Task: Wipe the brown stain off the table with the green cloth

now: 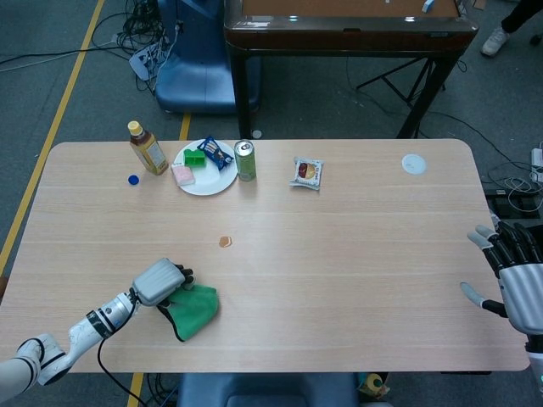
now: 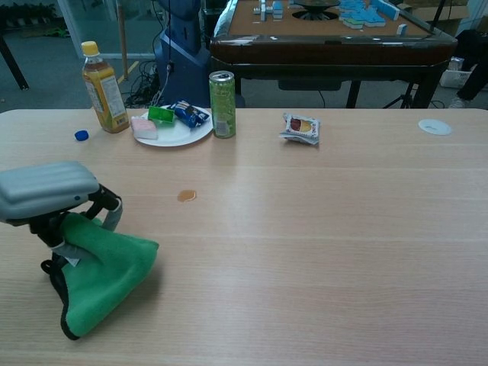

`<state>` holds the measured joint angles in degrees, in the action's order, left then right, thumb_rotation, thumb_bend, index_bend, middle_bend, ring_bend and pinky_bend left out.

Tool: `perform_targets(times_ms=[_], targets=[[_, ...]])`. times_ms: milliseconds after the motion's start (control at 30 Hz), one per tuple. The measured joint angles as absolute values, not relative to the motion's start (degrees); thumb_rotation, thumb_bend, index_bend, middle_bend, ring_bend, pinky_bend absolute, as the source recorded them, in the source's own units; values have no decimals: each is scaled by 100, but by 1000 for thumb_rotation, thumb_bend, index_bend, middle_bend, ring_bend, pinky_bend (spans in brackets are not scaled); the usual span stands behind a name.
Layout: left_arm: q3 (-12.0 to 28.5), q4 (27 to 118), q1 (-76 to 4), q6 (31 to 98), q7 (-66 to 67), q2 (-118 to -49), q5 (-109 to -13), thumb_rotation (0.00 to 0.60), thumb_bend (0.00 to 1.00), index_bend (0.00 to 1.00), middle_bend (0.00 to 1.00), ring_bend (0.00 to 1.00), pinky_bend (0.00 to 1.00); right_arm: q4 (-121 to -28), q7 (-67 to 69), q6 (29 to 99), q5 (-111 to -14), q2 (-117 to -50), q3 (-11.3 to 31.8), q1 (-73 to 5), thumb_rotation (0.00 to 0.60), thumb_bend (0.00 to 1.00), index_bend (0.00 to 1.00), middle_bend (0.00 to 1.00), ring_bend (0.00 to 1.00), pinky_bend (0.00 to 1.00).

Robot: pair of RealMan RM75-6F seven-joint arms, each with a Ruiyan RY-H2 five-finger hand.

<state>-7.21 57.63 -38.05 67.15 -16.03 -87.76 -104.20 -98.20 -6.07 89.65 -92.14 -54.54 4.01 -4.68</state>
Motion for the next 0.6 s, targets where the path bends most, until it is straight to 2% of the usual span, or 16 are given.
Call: perform_targets(times_ms=[333,600], targets=[[-31,6085,-4153,6380,-1620,-8643,-9682,600,224,530,522,571,769,-9812,-604,8959,-9211,-5450,410,-467,600,265,207,201,88,21],[251,5954,-4511,5880,-1454,-8932,-9371,600,224,509,504,563,769,-9816,-609,8976,-9206,-5441,414,-454,600,266,206,201,88,21]])
